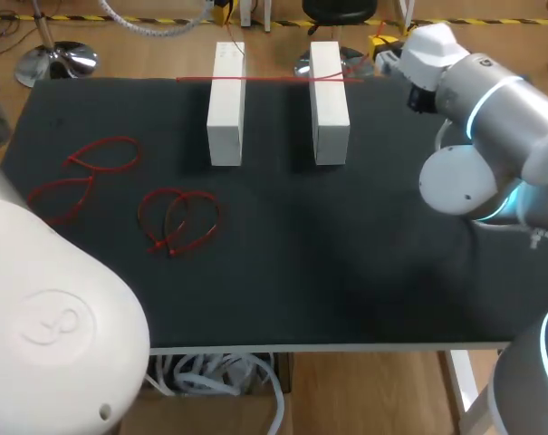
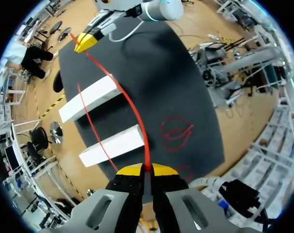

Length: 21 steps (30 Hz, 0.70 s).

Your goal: Grab the tape and strap the tape.

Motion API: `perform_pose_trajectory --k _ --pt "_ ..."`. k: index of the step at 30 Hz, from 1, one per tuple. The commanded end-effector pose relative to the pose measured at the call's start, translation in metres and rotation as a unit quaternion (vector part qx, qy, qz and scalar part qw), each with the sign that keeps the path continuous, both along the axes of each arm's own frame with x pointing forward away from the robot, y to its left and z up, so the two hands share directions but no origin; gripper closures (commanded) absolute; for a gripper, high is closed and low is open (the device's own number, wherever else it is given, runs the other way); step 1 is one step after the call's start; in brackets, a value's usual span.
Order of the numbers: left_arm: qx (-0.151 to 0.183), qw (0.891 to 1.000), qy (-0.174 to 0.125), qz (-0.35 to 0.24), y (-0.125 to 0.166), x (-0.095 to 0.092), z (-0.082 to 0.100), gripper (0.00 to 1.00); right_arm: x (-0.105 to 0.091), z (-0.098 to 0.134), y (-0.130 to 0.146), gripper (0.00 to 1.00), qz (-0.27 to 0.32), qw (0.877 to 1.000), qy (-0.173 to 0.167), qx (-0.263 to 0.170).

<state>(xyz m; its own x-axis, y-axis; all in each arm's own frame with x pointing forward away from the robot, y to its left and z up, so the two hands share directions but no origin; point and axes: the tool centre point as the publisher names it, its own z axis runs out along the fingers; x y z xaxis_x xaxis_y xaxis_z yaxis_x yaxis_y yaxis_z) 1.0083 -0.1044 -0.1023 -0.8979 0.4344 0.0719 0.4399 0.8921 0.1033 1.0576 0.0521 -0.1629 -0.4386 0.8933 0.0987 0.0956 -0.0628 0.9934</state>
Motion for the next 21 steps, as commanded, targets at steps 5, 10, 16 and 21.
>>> perform_pose_trajectory --k 5,10,16,21 --pt "-0.002 0.996 0.05 0.073 -0.0076 0.0071 0.0066 1.0 0.0001 -0.0002 0.0049 1.0 -0.086 0.996 0.005 -0.022" --pt "0.001 0.991 0.047 0.128 -0.0069 0.0063 0.008 1.0 -0.0004 -0.0004 0.0051 1.0 -0.079 0.996 0.001 -0.031" --pt "0.001 0.986 0.031 0.165 -0.0062 0.0052 0.0075 1.0 -0.0007 0.0004 0.0038 1.0 -0.075 0.996 -0.003 -0.042" --pt "-0.004 0.986 0.027 0.165 -0.0096 0.0038 0.0094 1.0 -0.001 0.0009 0.0025 1.0 -0.075 0.996 -0.006 -0.052"
